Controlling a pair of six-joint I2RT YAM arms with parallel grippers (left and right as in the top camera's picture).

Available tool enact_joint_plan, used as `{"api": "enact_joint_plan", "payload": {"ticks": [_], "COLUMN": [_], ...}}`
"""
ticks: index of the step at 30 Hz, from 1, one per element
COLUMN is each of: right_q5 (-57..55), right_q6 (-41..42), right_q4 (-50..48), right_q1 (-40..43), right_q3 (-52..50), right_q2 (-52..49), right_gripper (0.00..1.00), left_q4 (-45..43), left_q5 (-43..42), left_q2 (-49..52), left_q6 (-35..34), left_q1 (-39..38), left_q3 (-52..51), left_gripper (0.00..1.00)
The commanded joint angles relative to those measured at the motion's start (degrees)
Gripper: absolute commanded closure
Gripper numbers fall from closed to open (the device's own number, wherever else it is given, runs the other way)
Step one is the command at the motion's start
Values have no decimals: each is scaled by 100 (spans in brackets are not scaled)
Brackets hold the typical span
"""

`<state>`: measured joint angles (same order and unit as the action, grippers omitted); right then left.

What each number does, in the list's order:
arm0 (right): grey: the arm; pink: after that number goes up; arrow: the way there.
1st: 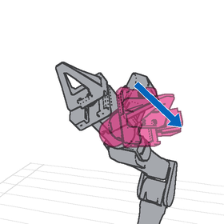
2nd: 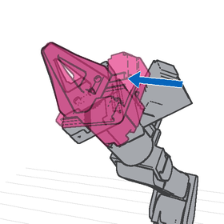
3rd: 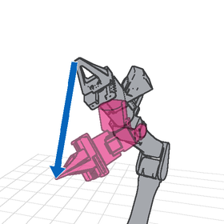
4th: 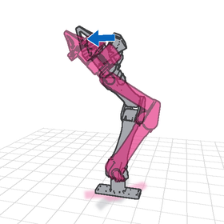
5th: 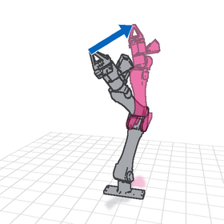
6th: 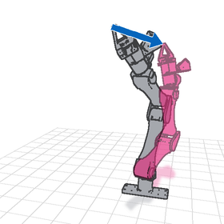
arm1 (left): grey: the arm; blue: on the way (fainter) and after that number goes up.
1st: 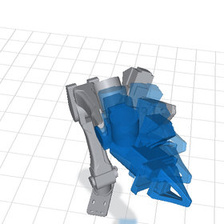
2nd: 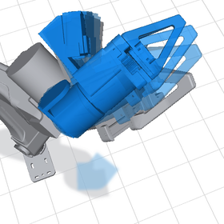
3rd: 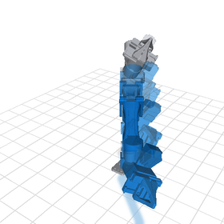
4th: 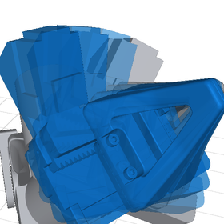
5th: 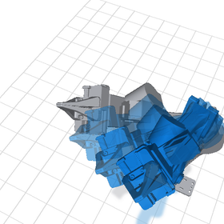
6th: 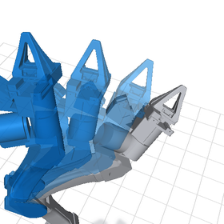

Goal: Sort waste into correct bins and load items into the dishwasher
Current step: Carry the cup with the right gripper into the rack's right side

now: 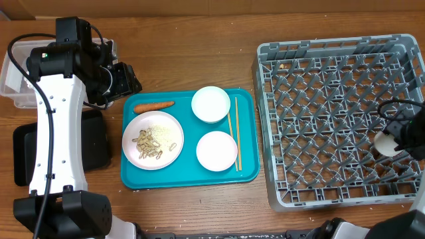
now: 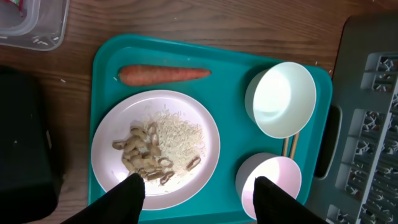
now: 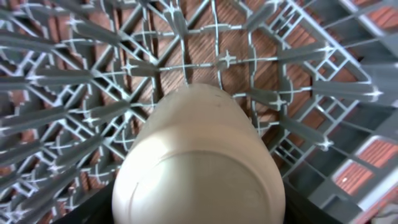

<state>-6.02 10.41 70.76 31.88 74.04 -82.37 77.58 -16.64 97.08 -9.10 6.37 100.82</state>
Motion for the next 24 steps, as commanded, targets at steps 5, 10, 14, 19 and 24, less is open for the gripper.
{"api": "enact_joint_plan", "payload": {"ticks": [5,10,14,19,24], "right_q5": [-551,-632,-514,-380,-378], "right_q6": [87,310,310,308,310], "right_q4": [411,466,385,212,168], "right_q1": [66,219,216,216,219], "right_q3": [103,74,-35,-278,-404], "right_q2": [188,188,188,188,188], "right_gripper": [78,78,78,78,77], "left_q4": [17,17,15,13,17], "left_q5": [59,59,59,59,59], "left_q2": [-44,-44,-44,-44,-44], "left_q6": [-76,-76,-76,-76,-76], "left_q1": [-7,-7,-7,-7,-7], "left_q3": [59,59,59,59,59], "left_gripper": [41,41,41,41,41]}}
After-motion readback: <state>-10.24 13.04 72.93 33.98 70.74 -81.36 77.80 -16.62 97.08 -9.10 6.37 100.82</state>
